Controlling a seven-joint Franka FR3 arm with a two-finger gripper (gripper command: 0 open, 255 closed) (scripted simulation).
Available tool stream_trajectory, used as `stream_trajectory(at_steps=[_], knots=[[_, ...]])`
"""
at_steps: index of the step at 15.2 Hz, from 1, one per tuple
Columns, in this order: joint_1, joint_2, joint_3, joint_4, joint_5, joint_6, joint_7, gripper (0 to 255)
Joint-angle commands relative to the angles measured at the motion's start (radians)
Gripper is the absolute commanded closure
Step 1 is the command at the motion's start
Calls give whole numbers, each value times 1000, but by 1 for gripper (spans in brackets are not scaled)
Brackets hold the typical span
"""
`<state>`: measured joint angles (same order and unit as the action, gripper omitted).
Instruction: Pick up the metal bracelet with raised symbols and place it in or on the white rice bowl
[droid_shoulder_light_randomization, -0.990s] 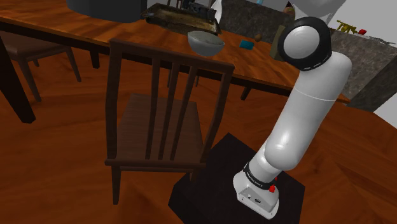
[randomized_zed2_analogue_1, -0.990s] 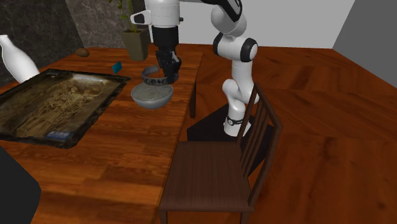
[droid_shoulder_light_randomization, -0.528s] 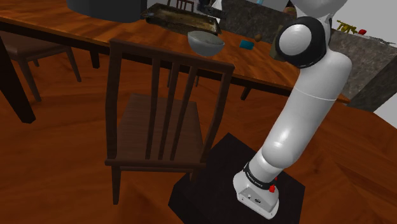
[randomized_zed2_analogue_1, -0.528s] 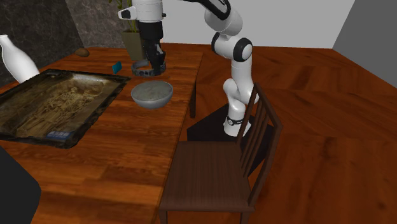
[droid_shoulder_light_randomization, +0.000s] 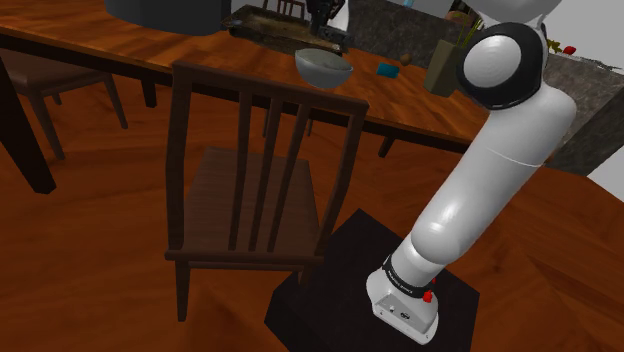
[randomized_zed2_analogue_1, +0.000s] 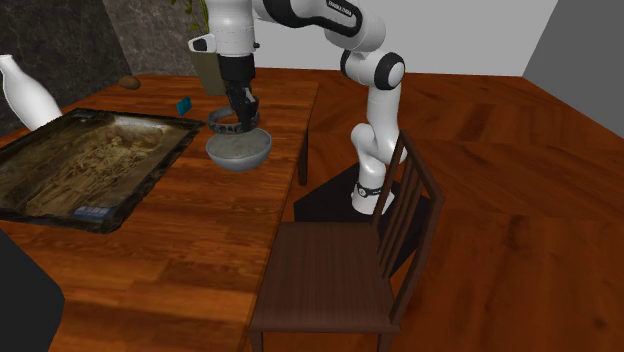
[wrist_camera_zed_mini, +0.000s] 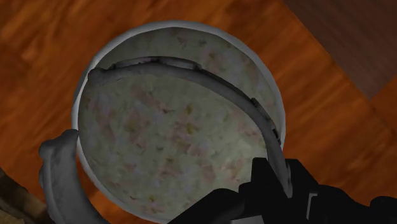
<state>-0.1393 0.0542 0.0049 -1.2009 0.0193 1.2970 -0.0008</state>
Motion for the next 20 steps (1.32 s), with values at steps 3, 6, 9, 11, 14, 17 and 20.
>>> stream_trajectory(at_steps=[3, 6, 9, 11, 14, 17, 20], knots=[[0, -45, 0, -118, 0, 74, -1, 255], [0, -67, 0, -181, 0, 115, -2, 255], [0, -67, 0, -181, 0, 115, -2, 255], [0, -67, 0, -181, 0, 115, -2, 255], [0, -67, 0, -181, 0, 115, -2, 0], [0, -67, 0, -181, 0, 115, -2, 0], [0, -47, 0, -120, 0, 73, -2, 0]])
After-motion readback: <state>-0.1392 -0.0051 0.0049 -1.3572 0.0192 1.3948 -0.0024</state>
